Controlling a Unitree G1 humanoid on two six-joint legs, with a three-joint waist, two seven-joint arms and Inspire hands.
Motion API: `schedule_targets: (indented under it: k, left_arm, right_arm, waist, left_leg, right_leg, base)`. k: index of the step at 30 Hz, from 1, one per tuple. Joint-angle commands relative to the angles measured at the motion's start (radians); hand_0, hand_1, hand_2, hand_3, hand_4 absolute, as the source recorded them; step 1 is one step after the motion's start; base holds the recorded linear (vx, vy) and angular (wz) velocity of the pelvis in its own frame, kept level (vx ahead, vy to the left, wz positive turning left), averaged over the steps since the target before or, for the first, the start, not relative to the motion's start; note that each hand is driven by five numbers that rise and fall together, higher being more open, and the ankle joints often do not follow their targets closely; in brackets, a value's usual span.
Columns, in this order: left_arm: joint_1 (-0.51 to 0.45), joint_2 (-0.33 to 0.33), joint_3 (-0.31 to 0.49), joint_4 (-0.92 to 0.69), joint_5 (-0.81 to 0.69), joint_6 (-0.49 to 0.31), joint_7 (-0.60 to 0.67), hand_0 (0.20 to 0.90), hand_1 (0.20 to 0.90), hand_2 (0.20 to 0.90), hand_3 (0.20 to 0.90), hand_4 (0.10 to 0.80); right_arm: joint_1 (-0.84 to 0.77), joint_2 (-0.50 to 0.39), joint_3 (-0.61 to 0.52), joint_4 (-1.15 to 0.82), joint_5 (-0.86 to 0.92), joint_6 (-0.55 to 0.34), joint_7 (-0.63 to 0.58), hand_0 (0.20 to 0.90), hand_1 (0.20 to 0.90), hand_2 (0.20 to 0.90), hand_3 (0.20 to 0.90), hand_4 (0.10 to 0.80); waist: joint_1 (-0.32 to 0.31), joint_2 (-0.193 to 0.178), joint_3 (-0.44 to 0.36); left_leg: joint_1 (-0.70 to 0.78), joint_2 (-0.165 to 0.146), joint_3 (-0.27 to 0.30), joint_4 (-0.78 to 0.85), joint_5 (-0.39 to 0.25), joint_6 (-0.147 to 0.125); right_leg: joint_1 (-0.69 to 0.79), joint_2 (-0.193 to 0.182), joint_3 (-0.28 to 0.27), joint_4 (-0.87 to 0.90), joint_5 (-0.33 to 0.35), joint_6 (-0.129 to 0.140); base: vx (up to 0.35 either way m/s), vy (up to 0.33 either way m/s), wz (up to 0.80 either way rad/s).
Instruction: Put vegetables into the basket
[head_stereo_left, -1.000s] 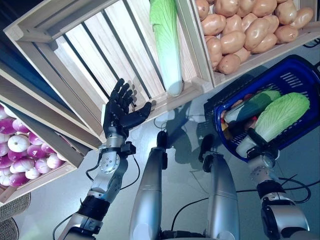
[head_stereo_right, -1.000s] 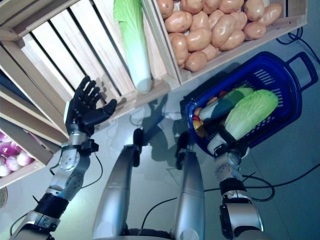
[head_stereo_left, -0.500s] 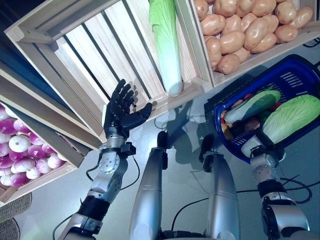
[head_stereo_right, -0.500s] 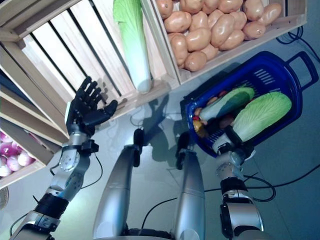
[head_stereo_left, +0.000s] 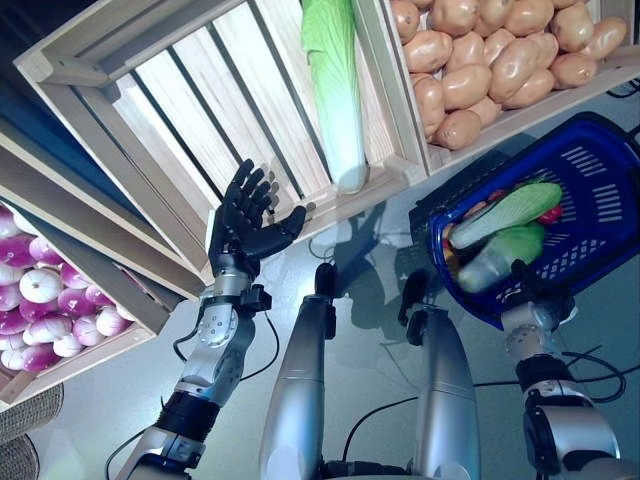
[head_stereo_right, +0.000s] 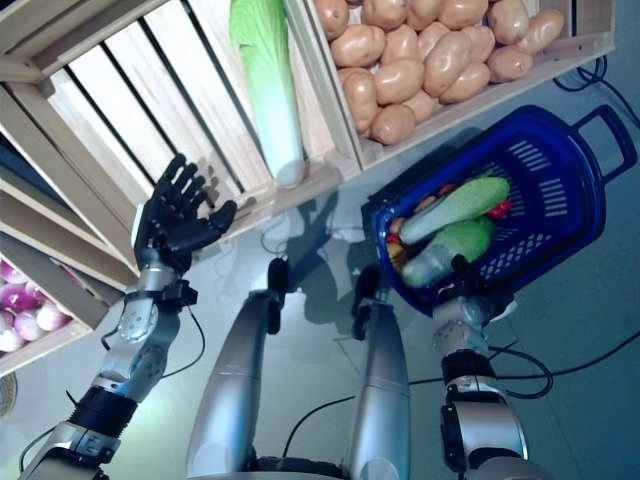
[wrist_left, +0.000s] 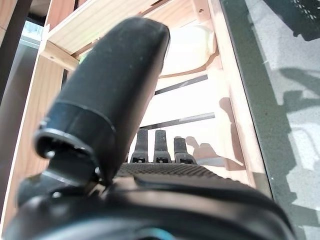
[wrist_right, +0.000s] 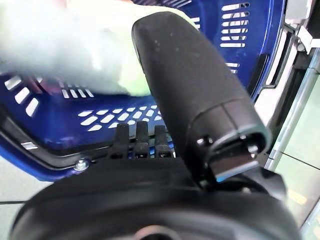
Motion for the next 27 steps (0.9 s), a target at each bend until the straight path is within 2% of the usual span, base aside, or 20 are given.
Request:
schedule_targets:
  k: [1,4,8,11,12,14,16,19,20,22,24,26,27]
  left_arm:
    - [-0.019,-0.003,0.013,-0.111,0.016,-0.102,-0.011,0.900,0.900,0.900,0.900,0.800]
    - [-0.022,0.001,0.007,-0.124,0.065,-0.104,-0.018,0.900,0.900,0.900,0.900,0.800]
    - [-0.023,0.005,0.002,-0.154,0.045,-0.142,-0.102,0.900,0.900,0.900,0.900,0.800]
    - [-0.028,0.006,0.005,-0.177,0.093,-0.153,-0.074,0.900,0.900,0.900,0.900,0.800]
    - [-0.034,0.006,0.006,-0.182,0.162,-0.152,-0.016,0.900,0.900,0.900,0.900,0.800]
    - [-0.053,0.023,0.009,-0.178,0.302,-0.116,0.090,0.900,0.900,0.900,0.900,0.800]
    - [-0.066,0.038,0.017,-0.182,0.396,-0.082,0.153,0.900,0.900,0.900,0.900,0.800]
    - [-0.076,0.063,0.036,-0.187,0.557,-0.018,0.237,0.900,0.900,0.900,0.900,0.800]
    - [-0.077,0.083,0.044,-0.187,0.629,0.027,0.264,0.900,0.900,0.900,0.900,0.800]
    - [-0.084,0.110,0.054,-0.181,0.696,0.075,0.296,0.900,0.900,0.900,0.900,0.800]
    - [-0.097,0.177,0.069,-0.165,0.835,0.157,0.332,0.900,0.900,0.900,0.900,0.800]
    - [-0.103,0.214,0.076,-0.160,0.886,0.203,0.320,0.900,0.900,0.900,0.900,0.800]
    - [-0.116,0.259,0.076,-0.141,0.944,0.251,0.309,0.900,0.900,0.900,0.900,0.800]
  right_arm:
    - [0.049,-0.123,-0.043,-0.011,-0.078,0.011,-0.117,0.900,0.900,0.900,0.900,0.800]
    - [0.045,-0.125,-0.028,-0.026,-0.069,0.010,-0.134,0.900,0.900,0.900,0.900,0.800]
    - [0.063,-0.095,-0.004,-0.067,-0.075,-0.019,-0.079,0.900,0.900,0.900,0.900,0.800]
    - [0.081,-0.054,0.022,-0.105,-0.063,-0.042,-0.047,0.900,0.900,0.900,0.900,0.800]
    - [0.093,-0.031,0.036,-0.116,-0.031,-0.060,-0.012,0.900,0.900,0.900,0.900,0.800]
    - [0.122,0.023,0.054,-0.143,0.075,-0.099,0.068,0.900,0.900,0.900,0.900,0.800]
    - [0.152,0.060,0.074,-0.176,0.105,-0.115,0.127,0.900,0.900,0.900,0.900,0.800]
    - [0.197,0.096,0.110,-0.238,0.110,-0.137,0.180,0.900,0.900,0.900,0.900,0.800]
    - [0.226,0.109,0.129,-0.277,0.098,-0.137,0.190,0.900,0.900,0.900,0.900,0.800]
    - [0.260,0.118,0.154,-0.320,0.080,-0.129,0.194,0.900,0.900,0.900,0.900,0.800]
    - [0.309,0.112,0.187,-0.355,0.048,-0.109,0.214,0.900,0.900,0.900,0.900,0.800]
    - [0.326,0.107,0.194,-0.361,0.035,-0.100,0.222,0.900,0.900,0.900,0.900,0.800]
    - [0.343,0.098,0.202,-0.358,0.039,-0.086,0.238,0.900,0.900,0.900,0.900,0.800]
  waist:
    - [0.002,0.046,-0.004]
    - [0.001,0.047,-0.004]
    - [-0.006,0.049,-0.004]
    - [-0.011,0.047,-0.004]
    - [-0.013,0.045,-0.004]
    - [-0.020,0.043,-0.004]
    - [-0.024,0.039,-0.004]
    - [-0.028,0.037,-0.004]
    - [-0.033,0.037,-0.004]
    - [-0.040,0.039,-0.004]
    - [-0.057,0.045,-0.004]
    - [-0.062,0.048,-0.004]
    - [-0.069,0.052,-0.004]
  left_leg:
    - [0.020,-0.052,0.044,-0.060,0.017,0.058]
    - [0.022,-0.050,0.045,-0.066,0.018,0.059]
    - [0.044,-0.050,0.051,-0.082,0.019,0.058]
    - [0.070,-0.050,0.058,-0.104,0.025,0.057]
    - [0.089,-0.049,0.060,-0.122,0.031,0.056]
    - [0.120,-0.052,0.062,-0.145,0.037,0.055]
    - [0.141,-0.056,0.063,-0.160,0.042,0.054]
    - [0.168,-0.060,0.064,-0.183,0.052,0.052]
    - [0.179,-0.060,0.067,-0.191,0.055,0.051]
    - [0.187,-0.059,0.072,-0.197,0.059,0.050]
    - [0.202,-0.053,0.084,-0.209,0.066,0.042]
    - [0.208,-0.051,0.090,-0.213,0.067,0.038]
    - [0.216,-0.049,0.098,-0.219,0.069,0.034]
  right_leg:
    - [0.054,0.046,-0.066,-0.013,0.077,-0.063]
    - [0.055,0.045,-0.067,-0.020,0.079,-0.064]
    - [0.070,0.051,-0.059,-0.038,0.083,-0.063]
    - [0.092,0.057,-0.052,-0.063,0.086,-0.062]
    - [0.110,0.060,-0.049,-0.082,0.088,-0.062]
    - [0.137,0.066,-0.041,-0.104,0.089,-0.059]
    - [0.157,0.069,-0.036,-0.121,0.089,-0.057]
    - [0.184,0.073,-0.033,-0.147,0.090,-0.056]
    - [0.196,0.074,-0.031,-0.154,0.088,-0.055]
    - [0.204,0.074,-0.030,-0.161,0.088,-0.054]
    - [0.219,0.074,-0.028,-0.173,0.084,-0.053]
    - [0.227,0.070,-0.026,-0.180,0.083,-0.051]
    - [0.235,0.066,-0.023,-0.188,0.083,-0.050]
  base:
    - [0.000,0.000,0.00]
    - [0.000,0.000,0.00]
    - [-0.004,0.036,0.00]
    - [-0.001,0.057,-0.01]
    - [0.019,0.049,-0.04]
    - [0.030,0.049,-0.04]
    - [0.012,0.033,-0.05]
    - [0.010,0.043,-0.08]
    - [0.008,0.067,-0.05]
    - [0.003,0.070,-0.03]
    - [0.002,0.115,-0.02]
    - [0.006,0.105,-0.07]
    - [0.016,0.090,-0.15]
